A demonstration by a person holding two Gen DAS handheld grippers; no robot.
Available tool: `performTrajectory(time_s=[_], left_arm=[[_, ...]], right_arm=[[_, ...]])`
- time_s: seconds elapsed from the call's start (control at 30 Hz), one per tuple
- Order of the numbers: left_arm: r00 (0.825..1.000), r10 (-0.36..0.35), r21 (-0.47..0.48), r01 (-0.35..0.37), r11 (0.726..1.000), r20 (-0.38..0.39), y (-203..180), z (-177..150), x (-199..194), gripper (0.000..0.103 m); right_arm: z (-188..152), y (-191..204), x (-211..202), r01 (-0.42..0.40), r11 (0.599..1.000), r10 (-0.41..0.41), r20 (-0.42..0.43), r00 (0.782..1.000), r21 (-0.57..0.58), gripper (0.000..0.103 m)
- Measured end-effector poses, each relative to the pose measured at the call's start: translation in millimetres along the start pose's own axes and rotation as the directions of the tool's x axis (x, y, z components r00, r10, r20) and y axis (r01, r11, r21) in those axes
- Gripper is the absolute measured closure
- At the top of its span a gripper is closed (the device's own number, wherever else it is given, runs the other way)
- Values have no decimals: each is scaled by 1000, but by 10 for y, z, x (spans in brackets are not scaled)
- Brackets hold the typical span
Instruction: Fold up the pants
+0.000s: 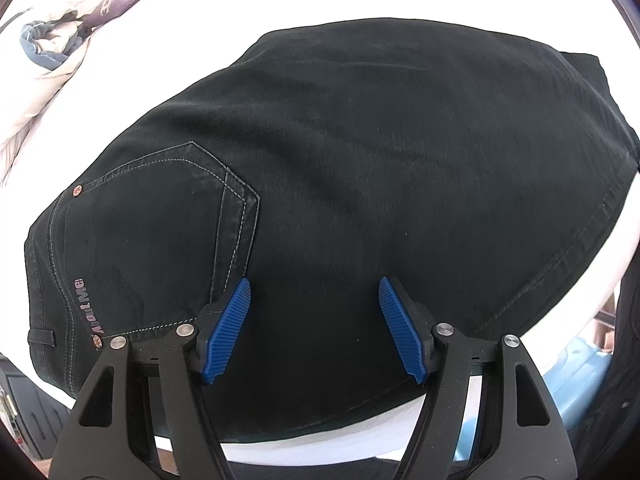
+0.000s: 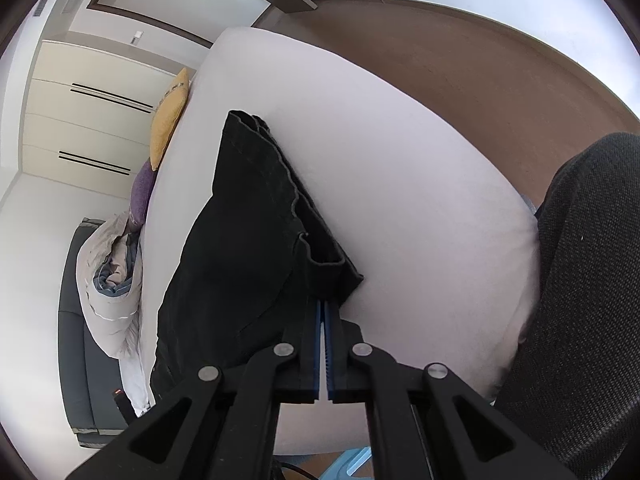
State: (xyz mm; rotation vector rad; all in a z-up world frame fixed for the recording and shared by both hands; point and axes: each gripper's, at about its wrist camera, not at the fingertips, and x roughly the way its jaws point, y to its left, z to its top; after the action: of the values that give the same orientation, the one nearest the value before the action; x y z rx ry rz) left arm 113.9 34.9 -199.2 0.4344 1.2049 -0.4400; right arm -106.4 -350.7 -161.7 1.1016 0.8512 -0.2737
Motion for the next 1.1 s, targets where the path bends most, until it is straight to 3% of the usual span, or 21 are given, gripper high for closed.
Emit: performTrajectory(time_s=[0.23, 0.3, 0.4, 0.47, 0.63, 0.8, 0.9, 0.93, 0.97, 1.0, 1.1], left_arm=[[1000, -10, 23, 10, 1000, 3, 44, -162, -37, 36], [1000, -16, 23, 16, 1000, 2, 71, -209, -55, 36], [1000, -22, 25, 22, 999, 4, 93, -293, -84, 36], [1000, -22, 25, 22, 999, 2, 97, -340, -103, 36], [1000, -17, 18, 17, 1000, -2, 148, -456, -128, 36], [1000, -12, -8, 12, 1000, 3, 208, -599, -170, 35], [1000, -5, -14, 5, 1000, 8, 220, -670, -184, 35], [1000, -5, -16, 5, 1000, 11, 221, -698, -194, 35], [1000, -6, -17, 6, 1000, 13, 233, -721, -198, 35], [1000, -6, -19, 7, 1000, 15, 239, -740, -191, 35], [1000, -16, -32, 17, 999, 15, 276, -760, -222, 35]], right_arm=[[57, -107, 35, -38, 997, 39, -20, 999, 70, 103], [78, -169, 38, -45, 993, 53, -63, 997, 110, 102], [91, -166, -152, 43, 997, -38, -69, 997, 71, 94], [94, -138, -290, 65, 997, -63, -40, 997, 47, 94], [164, 248, -363, -49, 998, 49, 1, 999, -48, 94], [196, 901, -42, -131, 963, 123, -48, 991, -237, 92], [148, 946, 353, -119, 963, 84, -147, 986, -244, 85], [114, 872, 500, -79, 967, 35, -182, 983, -241, 85], [62, 761, 621, -11, 971, -40, -206, 978, -240, 88], [34, 655, 676, -10, 974, -42, -222, 974, -226, 103], [-33, 439, 570, -41, 977, -7, -226, 974, -207, 103]])
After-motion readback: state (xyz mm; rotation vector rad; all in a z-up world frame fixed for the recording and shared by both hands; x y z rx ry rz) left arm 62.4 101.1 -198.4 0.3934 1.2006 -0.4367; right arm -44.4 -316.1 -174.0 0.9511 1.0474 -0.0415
